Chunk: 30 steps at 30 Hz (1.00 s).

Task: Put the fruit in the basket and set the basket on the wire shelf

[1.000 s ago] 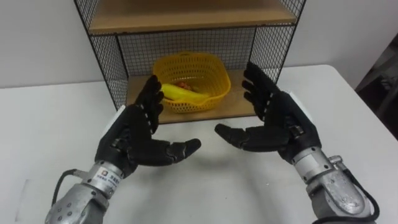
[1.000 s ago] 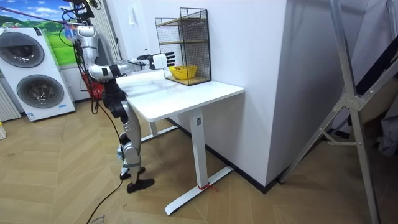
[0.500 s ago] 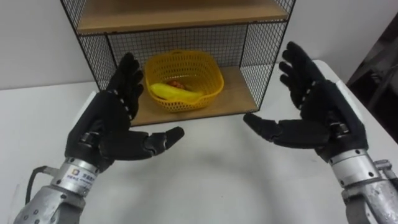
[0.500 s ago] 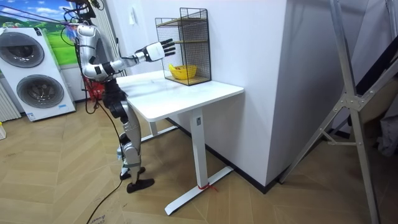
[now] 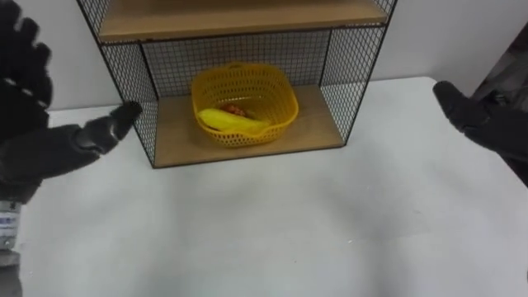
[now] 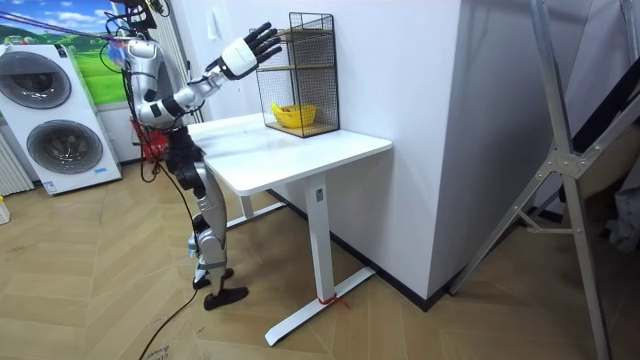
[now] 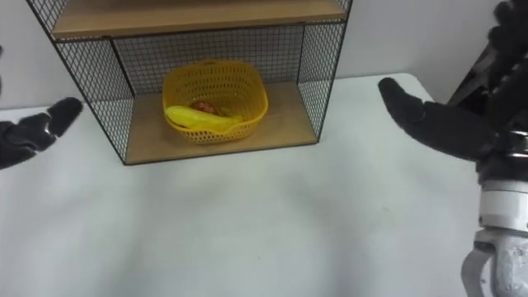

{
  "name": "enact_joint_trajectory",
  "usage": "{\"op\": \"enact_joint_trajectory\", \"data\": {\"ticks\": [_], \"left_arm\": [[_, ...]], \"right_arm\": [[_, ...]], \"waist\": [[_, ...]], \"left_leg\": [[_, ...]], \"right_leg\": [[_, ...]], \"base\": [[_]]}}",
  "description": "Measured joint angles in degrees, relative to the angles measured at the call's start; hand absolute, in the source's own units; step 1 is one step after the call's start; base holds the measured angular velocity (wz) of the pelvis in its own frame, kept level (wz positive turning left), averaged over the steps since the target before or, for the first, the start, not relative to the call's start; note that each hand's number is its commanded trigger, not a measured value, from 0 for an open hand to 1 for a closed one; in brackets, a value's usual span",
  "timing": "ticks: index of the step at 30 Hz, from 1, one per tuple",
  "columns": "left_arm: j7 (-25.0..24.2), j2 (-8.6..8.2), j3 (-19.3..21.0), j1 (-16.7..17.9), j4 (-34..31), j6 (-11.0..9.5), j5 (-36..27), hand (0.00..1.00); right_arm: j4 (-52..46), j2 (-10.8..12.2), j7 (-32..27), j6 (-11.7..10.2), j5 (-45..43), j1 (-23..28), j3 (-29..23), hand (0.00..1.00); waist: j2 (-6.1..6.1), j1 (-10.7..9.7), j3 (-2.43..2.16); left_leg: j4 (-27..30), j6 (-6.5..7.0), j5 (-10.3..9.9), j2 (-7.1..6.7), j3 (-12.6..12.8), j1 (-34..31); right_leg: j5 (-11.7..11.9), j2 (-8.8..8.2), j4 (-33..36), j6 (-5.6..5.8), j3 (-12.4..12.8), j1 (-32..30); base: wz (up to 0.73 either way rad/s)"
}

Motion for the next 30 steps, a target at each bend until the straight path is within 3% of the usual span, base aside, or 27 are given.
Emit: {"op": "enact_joint_trajectory", "data": {"ticks": [5,10,15,20,22,26,30], "left_arm": [[5.0,-0.04,7.0,0.0,0.0,0.0,1.0,0.0],[11.7,0.05,15.5,0.0,-0.4,-0.4,1.1,0.0],[19.1,2.03,24.1,0.0,-0.2,-2.5,-0.5,0.0],[24.1,3.25,30.3,1.4,2.1,-2.6,-1.6,0.0],[27.3,4.27,33.5,2.0,4.4,-2.6,-5.1,0.0],[34.6,5.14,38.6,4.3,9.7,-2.9,-10.5,0.0],[40.2,6.75,43.0,5.6,22.3,-2.9,-16.2,0.0]], "right_arm": [[-0.1,-1.3,-4.7,0.0,-5.4,-0.1,-3.8,0.0],[-0.1,-4.9,-11.1,-0.1,-6.4,-0.3,-12.0,0.0],[0.0,-7.9,-17.8,-1.7,-6.4,-0.6,-20.7,0.0],[0.8,-8.0,-23.3,-2.9,-6.3,-0.6,-26.5,0.0],[4.5,-9.2,-26.6,-3.9,-4.6,0.1,-30.6,0.0],[8.8,-10.4,-32.7,-3.9,-2.6,1.9,-34.5,0.0],[15.8,-11.2,-37.6,-3.2,4.9,4.7,-39.5,0.0]], "waist": [[0.43,0.8,-0.16],[-0.26,1.7,0.09],[-1.12,1.5,0.38],[-0.96,1.7,0.28],[-0.77,1.8,0.19],[-0.28,2.2,-0.17],[-0.25,3.0,-0.24]], "left_leg": [[-0.1,0.0,0.0,-0.02,0.0,0.2],[0.0,-0.01,0.0,-0.05,0.0,0.4],[0.5,-0.19,-0.2,-0.04,-0.6,-0.2],[0.4,-0.27,-0.2,-0.07,-0.6,-0.1],[0.4,-0.27,-0.2,-0.05,-0.6,-0.2],[0.2,-0.28,-0.2,-0.09,-0.3,-0.5],[0.4,-0.37,-0.3,-0.58,-0.2,-0.6]], "right_leg": [[0.0,0.0,0.1,0.0,0.3,0.2],[-0.4,-0.07,1.1,0.04,0.4,-0.1],[-0.4,-0.07,0.9,0.01,-0.4,-0.2],[-0.5,-0.09,0.8,-0.07,-0.5,-0.2],[-0.5,-0.07,1.0,-0.07,-0.4,-0.4],[-0.8,-0.07,1.7,-0.17,0.2,-1.2],[-2.5,-0.79,4.3,-0.34,0.8,-2.5]], "base": [[0.0],[0.0],[0.05],[0.0],[0.0],[-0.07],[-0.01]]}}
